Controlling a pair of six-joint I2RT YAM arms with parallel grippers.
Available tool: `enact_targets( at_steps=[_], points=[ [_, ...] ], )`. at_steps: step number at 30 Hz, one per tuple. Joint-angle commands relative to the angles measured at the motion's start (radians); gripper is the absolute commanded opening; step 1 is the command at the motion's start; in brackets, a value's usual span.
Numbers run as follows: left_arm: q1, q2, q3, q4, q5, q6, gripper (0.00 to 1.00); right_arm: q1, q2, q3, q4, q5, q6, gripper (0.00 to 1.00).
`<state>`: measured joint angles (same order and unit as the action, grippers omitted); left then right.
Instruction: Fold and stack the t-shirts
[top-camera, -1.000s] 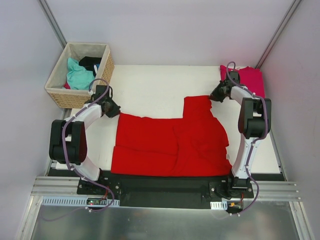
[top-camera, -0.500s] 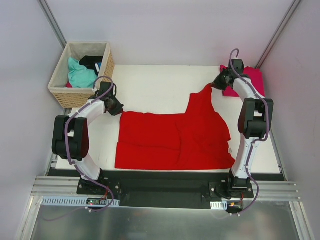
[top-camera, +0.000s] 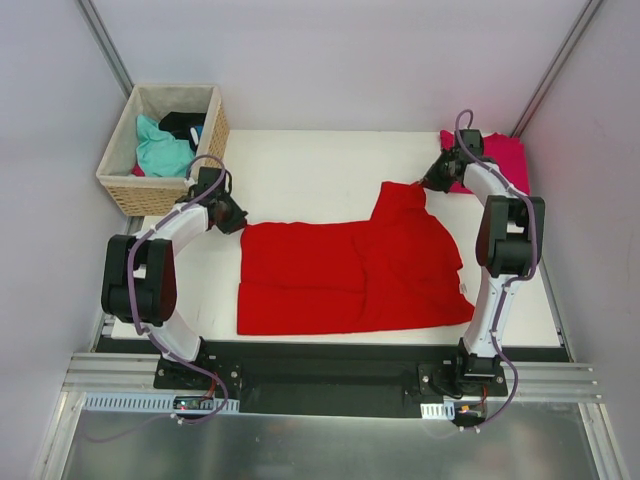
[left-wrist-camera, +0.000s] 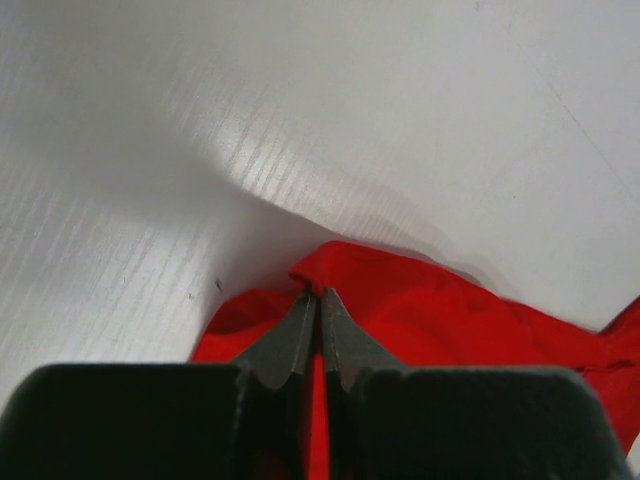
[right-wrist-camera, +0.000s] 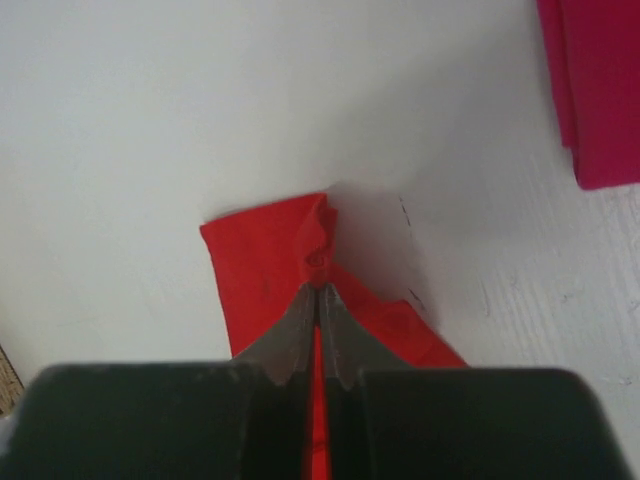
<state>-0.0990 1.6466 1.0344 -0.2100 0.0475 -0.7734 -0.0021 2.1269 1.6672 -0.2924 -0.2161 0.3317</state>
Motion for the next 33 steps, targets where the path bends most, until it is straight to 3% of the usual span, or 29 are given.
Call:
enact_targets(
  at_steps=[1, 11, 19, 33],
  points=[
    [-0.002, -0.033, -0.039, 0.035, 0.032, -0.013, 0.00, -0.001, -0.102, -0.044, 0.018, 0.008, 0.006, 0.01],
    [-0.094, -0.028, -0.074, 0.047, 0.052, -0.030, 0.00, 0.001, -0.145, -0.077, 0.016, 0.006, 0.009, 0.01],
    [-0.123, -0.051, -0.011, 0.041, 0.061, -0.009, 0.00, 0.001, -0.157, -0.083, 0.015, 0.003, 0.010, 0.01],
    [-0.122, -0.175, 0.023, -0.086, -0.090, 0.059, 0.00, 0.020, -0.381, -0.270, 0.035, 0.023, -0.022, 0.01]
  ],
)
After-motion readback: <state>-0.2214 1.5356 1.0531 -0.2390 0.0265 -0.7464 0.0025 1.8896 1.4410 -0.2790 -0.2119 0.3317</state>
